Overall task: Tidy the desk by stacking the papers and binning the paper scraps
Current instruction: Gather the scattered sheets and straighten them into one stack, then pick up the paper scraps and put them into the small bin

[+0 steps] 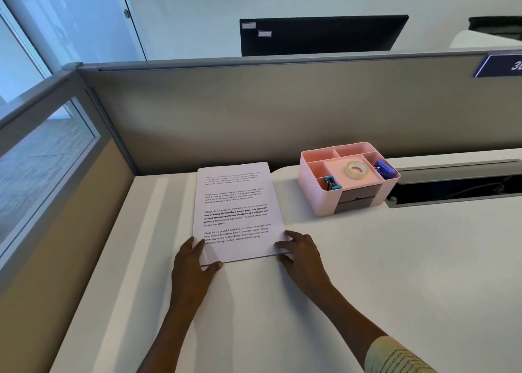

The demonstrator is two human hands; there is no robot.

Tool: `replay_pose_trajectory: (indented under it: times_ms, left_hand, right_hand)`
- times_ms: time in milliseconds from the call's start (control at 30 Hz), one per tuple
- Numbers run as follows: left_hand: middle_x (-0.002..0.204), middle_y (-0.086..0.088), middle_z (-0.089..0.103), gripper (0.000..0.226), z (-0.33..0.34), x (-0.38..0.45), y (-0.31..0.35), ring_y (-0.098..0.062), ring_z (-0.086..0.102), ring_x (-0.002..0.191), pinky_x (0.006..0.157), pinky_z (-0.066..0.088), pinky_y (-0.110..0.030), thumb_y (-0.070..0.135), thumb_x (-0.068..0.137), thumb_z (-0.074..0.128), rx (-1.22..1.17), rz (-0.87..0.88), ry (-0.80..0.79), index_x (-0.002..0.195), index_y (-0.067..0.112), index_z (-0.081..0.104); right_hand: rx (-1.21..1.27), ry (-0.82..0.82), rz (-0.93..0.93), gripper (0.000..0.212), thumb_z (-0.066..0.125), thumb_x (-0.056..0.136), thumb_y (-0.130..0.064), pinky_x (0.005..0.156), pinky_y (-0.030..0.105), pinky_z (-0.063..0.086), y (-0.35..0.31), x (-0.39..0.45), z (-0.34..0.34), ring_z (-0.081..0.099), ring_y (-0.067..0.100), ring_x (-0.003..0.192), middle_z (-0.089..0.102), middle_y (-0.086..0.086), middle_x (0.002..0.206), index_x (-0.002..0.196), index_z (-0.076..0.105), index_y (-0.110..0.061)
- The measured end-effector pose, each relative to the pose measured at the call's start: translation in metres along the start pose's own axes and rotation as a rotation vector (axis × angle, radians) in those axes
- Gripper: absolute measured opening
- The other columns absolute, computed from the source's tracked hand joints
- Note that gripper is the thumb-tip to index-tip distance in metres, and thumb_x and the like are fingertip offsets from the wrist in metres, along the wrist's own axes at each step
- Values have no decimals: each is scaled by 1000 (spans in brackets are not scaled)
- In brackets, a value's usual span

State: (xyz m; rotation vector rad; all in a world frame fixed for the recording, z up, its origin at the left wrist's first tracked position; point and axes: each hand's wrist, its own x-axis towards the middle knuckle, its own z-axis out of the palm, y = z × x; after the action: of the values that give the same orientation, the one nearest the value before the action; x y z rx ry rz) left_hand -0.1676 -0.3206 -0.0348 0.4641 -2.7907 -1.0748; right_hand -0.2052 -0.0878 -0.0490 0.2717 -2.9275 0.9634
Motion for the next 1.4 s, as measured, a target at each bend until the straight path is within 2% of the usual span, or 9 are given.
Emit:
replay_pose_trajectory:
  times_ms: [167, 267, 467, 633, 733, 867, 1200, 1267, 1400]
  left_hand:
    - [154, -5, 29, 65, -3, -20, 14, -22, 20, 144, 113, 23, -34, 22, 85, 70, 92, 75, 18, 142, 10, 42]
    - [154, -7, 30, 62, -6, -36, 30, -22, 16, 146, 114, 22, -34, 18, 86, 69, 128, 126, 24, 142, 10, 43]
    - [152, -8, 35, 57, -3, -72, 90, -25, 20, 145, 113, 25, -41, 15, 85, 70, 85, 241, 55, 137, 8, 49]
    - [152, -8, 35, 55, 16, -109, 145, -25, 22, 145, 114, 24, -40, 17, 86, 69, 43, 355, 17, 136, 10, 50]
    - [154, -5, 31, 55, 34, -130, 177, -24, 27, 143, 114, 25, -41, 22, 87, 67, 34, 411, -42, 138, 12, 48]
    - [156, 0, 25, 58, 64, -154, 217, -16, 19, 146, 115, 20, -36, 32, 90, 62, 22, 443, -118, 142, 18, 42]
    - [156, 3, 26, 58, 196, -216, 308, -14, 17, 146, 114, 21, -34, 37, 89, 62, 26, 521, -343, 142, 19, 43]
    - [156, 3, 26, 57, 223, -220, 323, -14, 18, 146, 113, 22, -34, 38, 90, 60, 17, 509, -369, 142, 20, 44]
    - [156, 4, 26, 55, 275, -223, 351, -13, 16, 146, 113, 22, -35, 40, 93, 53, 21, 466, -393, 144, 22, 40]
  right_hand:
    - [65, 5, -7, 32, 68, 81, -8, 99, 18, 27, -1, -16, -15, 47, 24, 124, 52, 3, 134, 112, 69, -17]
    - [69, 16, -28, 30, 67, 83, -10, 97, 15, 25, -2, -30, -33, 46, 21, 124, 52, 3, 133, 113, 68, -18]
    - [74, 48, -48, 28, 67, 85, -13, 96, 17, 29, 10, -65, -85, 45, 19, 124, 53, 2, 133, 113, 68, -19]
    - [57, 67, -4, 27, 67, 84, -15, 91, 16, 28, 45, -106, -132, 48, 19, 121, 56, 2, 130, 110, 69, -20]
    - [66, 103, 43, 25, 69, 83, -16, 88, 17, 29, 74, -133, -159, 51, 19, 118, 59, 1, 126, 107, 70, -20]
    - [81, 123, 84, 21, 70, 82, -16, 92, 23, 37, 116, -164, -193, 54, 18, 114, 62, -1, 122, 102, 72, -21]
    - [68, 145, 212, 17, 72, 81, -16, 94, 29, 41, 262, -227, -290, 58, 19, 107, 67, 1, 112, 98, 73, -20]
    - [76, 166, 232, 17, 72, 80, -15, 94, 35, 43, 293, -232, -311, 60, 20, 104, 68, 1, 108, 97, 74, -19]
    - [71, 210, 264, 16, 72, 79, -10, 94, 36, 45, 356, -229, -356, 63, 21, 101, 70, 2, 103, 93, 75, -17]
